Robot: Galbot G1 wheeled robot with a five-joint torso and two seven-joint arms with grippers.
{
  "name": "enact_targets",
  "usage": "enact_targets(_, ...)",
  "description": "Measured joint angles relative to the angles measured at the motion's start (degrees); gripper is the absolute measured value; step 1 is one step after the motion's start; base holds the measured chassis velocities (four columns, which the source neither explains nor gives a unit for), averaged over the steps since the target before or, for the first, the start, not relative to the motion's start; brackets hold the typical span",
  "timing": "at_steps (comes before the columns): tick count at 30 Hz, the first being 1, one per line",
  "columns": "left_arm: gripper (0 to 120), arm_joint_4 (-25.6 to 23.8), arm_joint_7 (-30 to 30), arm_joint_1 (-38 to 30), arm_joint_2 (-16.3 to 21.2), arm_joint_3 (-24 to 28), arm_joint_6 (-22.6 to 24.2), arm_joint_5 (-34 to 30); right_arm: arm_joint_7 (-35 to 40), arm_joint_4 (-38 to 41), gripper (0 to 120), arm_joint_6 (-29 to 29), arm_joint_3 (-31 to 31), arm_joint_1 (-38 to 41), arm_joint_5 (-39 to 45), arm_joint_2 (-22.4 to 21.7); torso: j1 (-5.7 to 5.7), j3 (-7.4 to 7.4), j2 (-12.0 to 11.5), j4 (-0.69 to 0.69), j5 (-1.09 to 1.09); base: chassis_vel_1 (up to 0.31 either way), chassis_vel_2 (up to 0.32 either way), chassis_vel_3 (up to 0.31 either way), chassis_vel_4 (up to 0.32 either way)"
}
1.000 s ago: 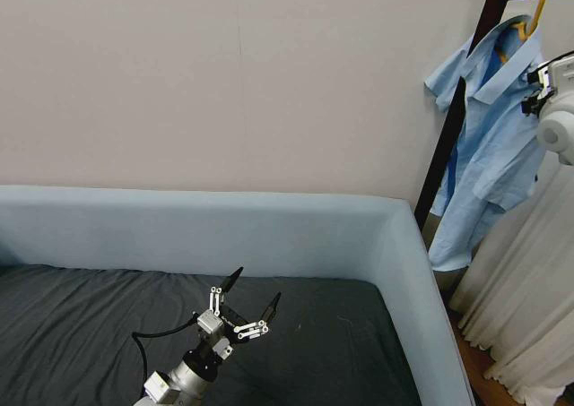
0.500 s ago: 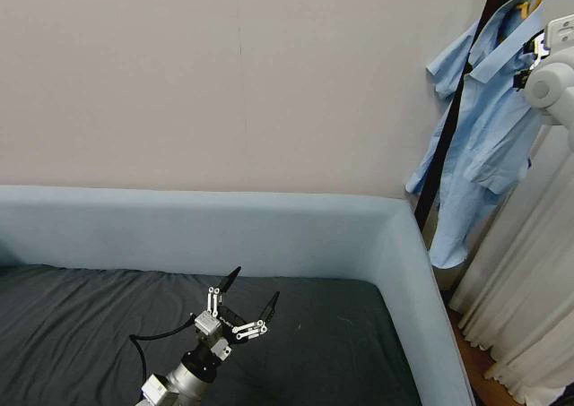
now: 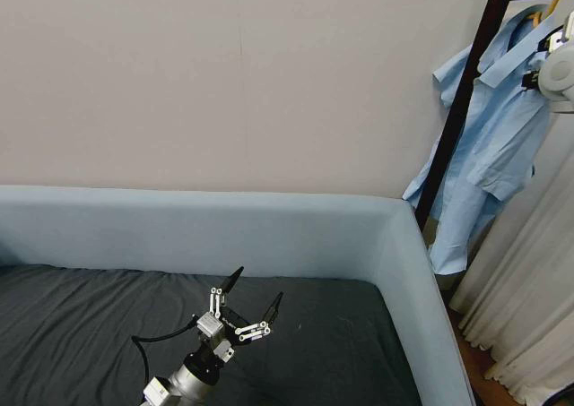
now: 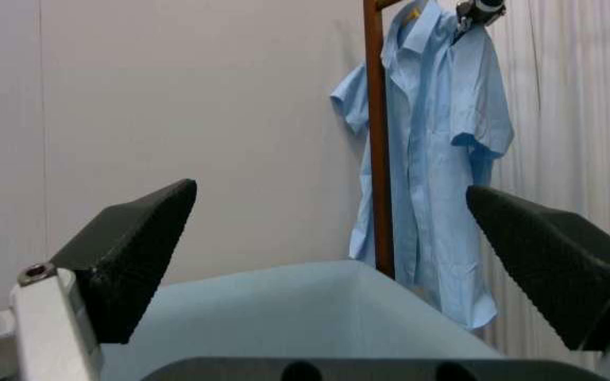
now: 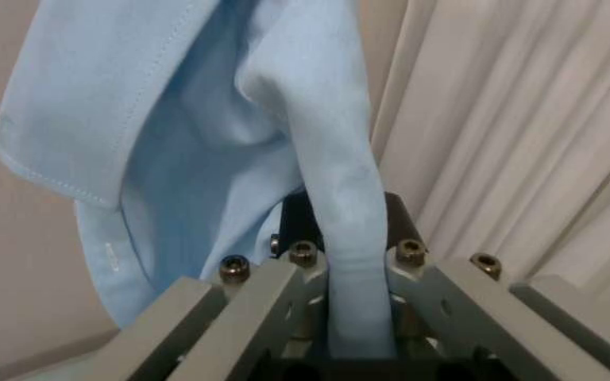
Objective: Pick up the clothes from the sofa and hang them on the clothes hanger.
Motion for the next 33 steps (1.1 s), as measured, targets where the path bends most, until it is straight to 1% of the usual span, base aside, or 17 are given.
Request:
enact_targets(15, 100, 0.28, -0.15, 0.32, -0.07, -0.33, -0.87, 0.04, 2.64, -3.82, 1, 0.07, 2.49, 0.21, 2.16, 2.68, 0.00, 0.00, 0.00, -0.01, 0.00, 0.000, 0.000, 0.000, 0.000)
enact_targets(25, 100, 1.30, -0.40, 0.00, -0.02, -0.32, -1.97, -0.09, 4.05, -7.56, 1, 1.77, 4.42, 0.33, 2.03, 5.38, 0.00, 0.01, 0.00, -0.02, 0.01, 0.000, 0.000, 0.000, 0.000)
enact_targets(33, 100, 1.84, -0.40, -0.50, -0.03, -0.01, -2.42, -0.25, 6.65, -6.38, 1, 3.66, 5.50, -0.32, 2.80, 6.81, 0.00, 0.01, -0.01, -0.01, 0.00, 0.000, 0.000, 0.000, 0.000)
